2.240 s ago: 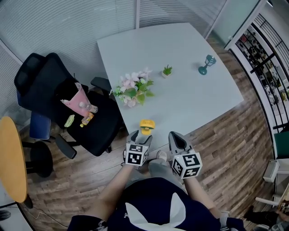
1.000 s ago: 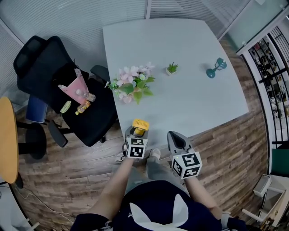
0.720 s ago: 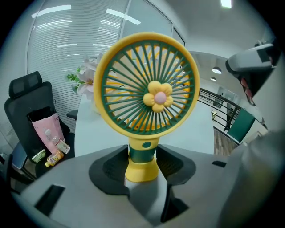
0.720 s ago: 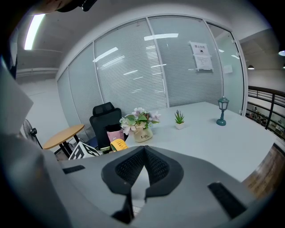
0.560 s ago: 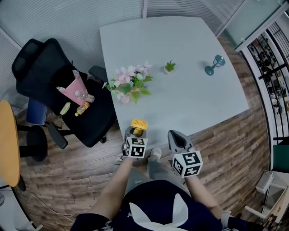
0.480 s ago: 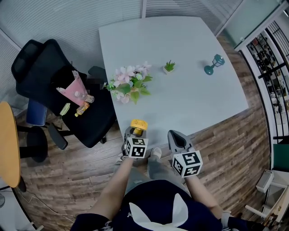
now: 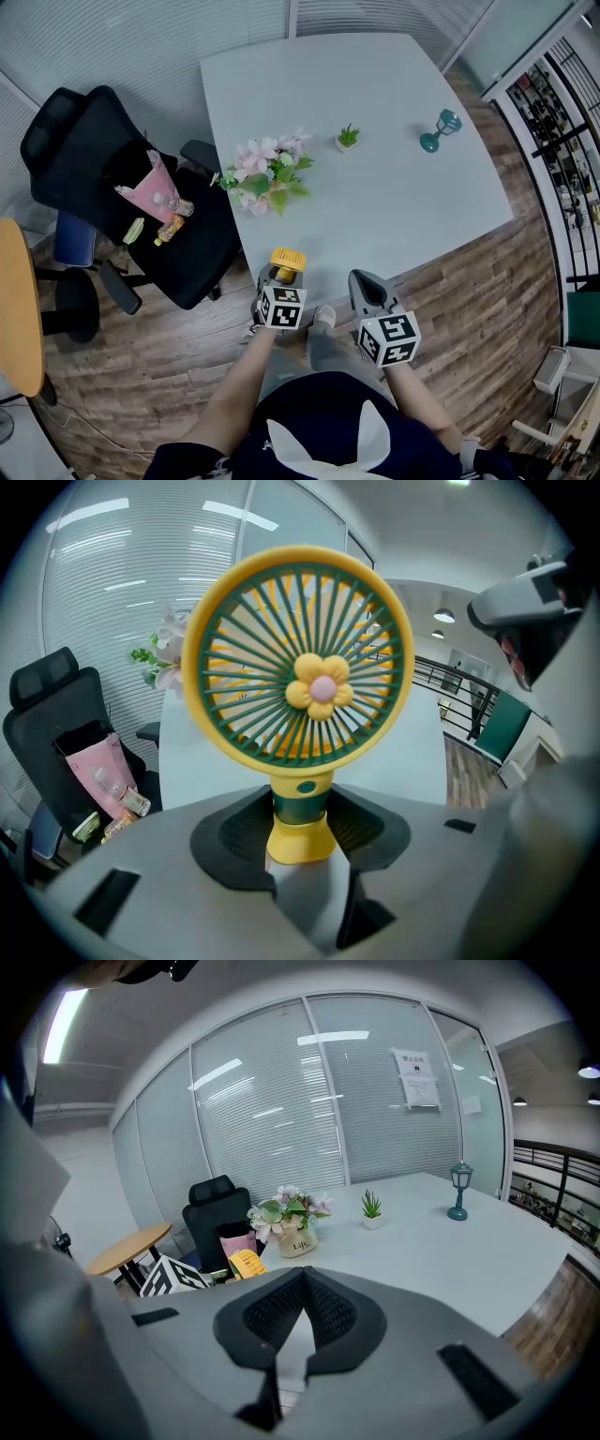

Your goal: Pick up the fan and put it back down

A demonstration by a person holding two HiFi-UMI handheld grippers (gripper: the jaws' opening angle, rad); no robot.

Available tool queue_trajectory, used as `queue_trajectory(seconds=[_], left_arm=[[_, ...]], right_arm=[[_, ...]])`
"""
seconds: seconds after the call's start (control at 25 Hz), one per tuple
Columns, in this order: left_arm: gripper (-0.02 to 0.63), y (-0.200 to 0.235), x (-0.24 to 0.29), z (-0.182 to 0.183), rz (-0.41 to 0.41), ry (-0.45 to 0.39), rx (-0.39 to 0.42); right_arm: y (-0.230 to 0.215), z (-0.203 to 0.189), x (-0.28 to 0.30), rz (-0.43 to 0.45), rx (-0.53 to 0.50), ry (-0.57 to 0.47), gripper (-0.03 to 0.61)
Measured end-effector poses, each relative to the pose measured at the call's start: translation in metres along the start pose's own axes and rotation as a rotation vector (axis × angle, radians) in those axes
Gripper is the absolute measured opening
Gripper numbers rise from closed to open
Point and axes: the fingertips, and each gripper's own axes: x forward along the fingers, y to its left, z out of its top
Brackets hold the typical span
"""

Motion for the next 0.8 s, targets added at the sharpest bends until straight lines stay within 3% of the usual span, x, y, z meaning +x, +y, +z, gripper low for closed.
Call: queue_trajectory(seconds=[0.8], left_arm=[[0.186, 0.006, -0.029, 0.037, -0.057, -0.025, 0.084]], right_arm=[[0.017, 0.012, -0.003, -0.028, 0.028, -0.058, 0.005]])
